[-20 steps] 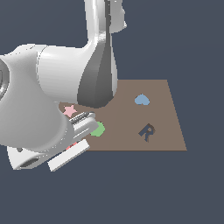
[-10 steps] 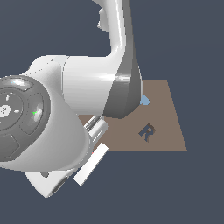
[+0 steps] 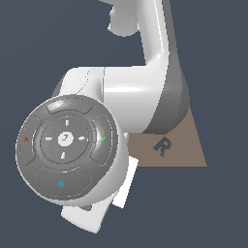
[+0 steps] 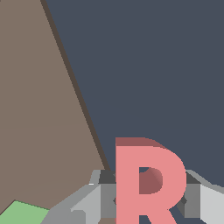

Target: Insert a designated object into the corresponding slot on a board.

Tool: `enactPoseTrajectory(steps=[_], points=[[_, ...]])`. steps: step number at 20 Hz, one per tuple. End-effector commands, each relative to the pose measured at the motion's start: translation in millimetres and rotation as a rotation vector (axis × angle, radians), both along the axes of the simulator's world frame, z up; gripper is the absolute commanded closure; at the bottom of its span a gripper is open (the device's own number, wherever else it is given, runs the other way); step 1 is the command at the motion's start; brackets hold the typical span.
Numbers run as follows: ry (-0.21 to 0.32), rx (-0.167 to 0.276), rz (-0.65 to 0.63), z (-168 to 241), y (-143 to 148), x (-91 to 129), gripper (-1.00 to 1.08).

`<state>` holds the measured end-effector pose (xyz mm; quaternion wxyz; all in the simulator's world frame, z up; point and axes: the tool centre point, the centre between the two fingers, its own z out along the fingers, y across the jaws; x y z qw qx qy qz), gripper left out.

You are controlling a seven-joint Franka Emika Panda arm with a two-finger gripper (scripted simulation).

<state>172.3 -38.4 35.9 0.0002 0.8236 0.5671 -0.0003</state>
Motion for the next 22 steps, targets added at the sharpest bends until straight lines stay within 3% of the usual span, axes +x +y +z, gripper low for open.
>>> enactPoseTrajectory(steps=[1, 13, 22], points=[[-0.001, 0.000, 0.066, 0.6, 10.9, 1.3, 1.08], [-0.001, 0.000, 0.376, 1.8, 63.9, -4.3, 1.08], [-0.001, 0.000, 0.662, 2.9, 109.1, -24.7, 1.08]])
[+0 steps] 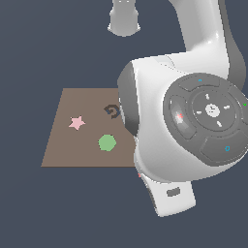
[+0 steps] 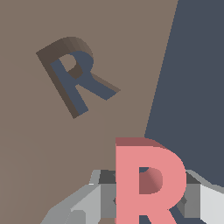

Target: Insert a designated object into the corresponding slot on a board.

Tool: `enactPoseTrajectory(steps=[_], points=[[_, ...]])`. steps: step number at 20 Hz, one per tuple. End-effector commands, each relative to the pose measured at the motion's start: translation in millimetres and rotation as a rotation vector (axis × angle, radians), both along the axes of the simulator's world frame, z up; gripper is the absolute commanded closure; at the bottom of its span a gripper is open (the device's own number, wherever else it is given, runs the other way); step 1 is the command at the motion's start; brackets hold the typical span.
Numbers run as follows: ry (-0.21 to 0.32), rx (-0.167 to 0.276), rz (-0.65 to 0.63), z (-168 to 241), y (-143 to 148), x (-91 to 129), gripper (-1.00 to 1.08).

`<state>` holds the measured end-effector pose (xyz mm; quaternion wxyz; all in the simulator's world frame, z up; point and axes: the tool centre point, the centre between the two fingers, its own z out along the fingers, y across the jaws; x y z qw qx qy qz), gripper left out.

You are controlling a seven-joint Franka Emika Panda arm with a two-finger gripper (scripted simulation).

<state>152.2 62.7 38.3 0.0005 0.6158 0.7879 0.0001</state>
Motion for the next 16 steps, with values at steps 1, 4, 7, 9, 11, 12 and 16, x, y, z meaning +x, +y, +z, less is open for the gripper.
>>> enactPoseTrajectory(steps=[1, 4, 7, 9, 11, 12, 16], points=[[-0.001, 0.000, 0.090, 0.6, 13.3, -8.1, 1.08], [-0.001, 0.000, 0.197, 1.0, 27.9, -19.6, 1.08], [-0.001, 0.000, 0.287, 1.3, 39.1, -30.6, 1.08], [-0.001, 0.000, 0.338, 1.4, 45.0, -37.4, 1.08], [-0.001, 0.000, 0.384, 1.5, 49.8, -43.5, 1.08], [-0.001, 0.000, 0.404, 1.6, 51.9, -46.4, 1.08], [0.000, 0.000, 0.471, 1.7, 58.0, -56.0, 1.08]])
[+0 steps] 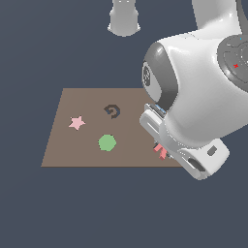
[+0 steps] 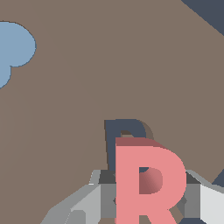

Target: Insert a designated object into the corresponding slot on a board.

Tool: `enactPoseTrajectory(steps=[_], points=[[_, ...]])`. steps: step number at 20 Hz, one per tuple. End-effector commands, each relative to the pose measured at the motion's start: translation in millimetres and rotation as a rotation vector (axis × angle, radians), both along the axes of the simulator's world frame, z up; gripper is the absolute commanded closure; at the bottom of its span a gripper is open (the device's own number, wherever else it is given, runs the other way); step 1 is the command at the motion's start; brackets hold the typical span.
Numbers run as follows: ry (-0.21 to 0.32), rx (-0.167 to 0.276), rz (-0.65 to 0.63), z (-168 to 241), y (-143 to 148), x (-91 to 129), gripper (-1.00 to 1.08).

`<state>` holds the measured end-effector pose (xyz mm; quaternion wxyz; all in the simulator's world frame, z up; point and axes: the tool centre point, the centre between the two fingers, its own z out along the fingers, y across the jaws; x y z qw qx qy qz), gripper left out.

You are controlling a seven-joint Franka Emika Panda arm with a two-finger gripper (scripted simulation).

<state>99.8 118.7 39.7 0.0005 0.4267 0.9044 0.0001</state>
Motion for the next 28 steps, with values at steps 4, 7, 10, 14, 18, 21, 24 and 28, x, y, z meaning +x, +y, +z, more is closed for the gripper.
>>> enactPoseTrajectory(steps=[4, 7, 10, 14, 18, 21, 24, 28], points=[[0.000, 0.000, 0.067, 0.3, 5.4, -9.8, 1.08], [0.000, 0.000, 0.081, 0.3, 6.2, -11.9, 1.08], [0.000, 0.000, 0.080, 0.2, 5.8, -11.7, 1.08], [0.000, 0.000, 0.079, -2.1, 5.9, -11.7, 1.08], [0.001, -0.001, 0.079, -9.7, 5.6, -11.6, 1.08], [0.001, -0.001, 0.079, -9.7, 5.6, -11.6, -0.92], [0.001, -0.001, 0.079, -9.7, 5.6, -11.6, -0.92], [0.001, -0.001, 0.079, -9.7, 5.6, -11.6, -0.92]])
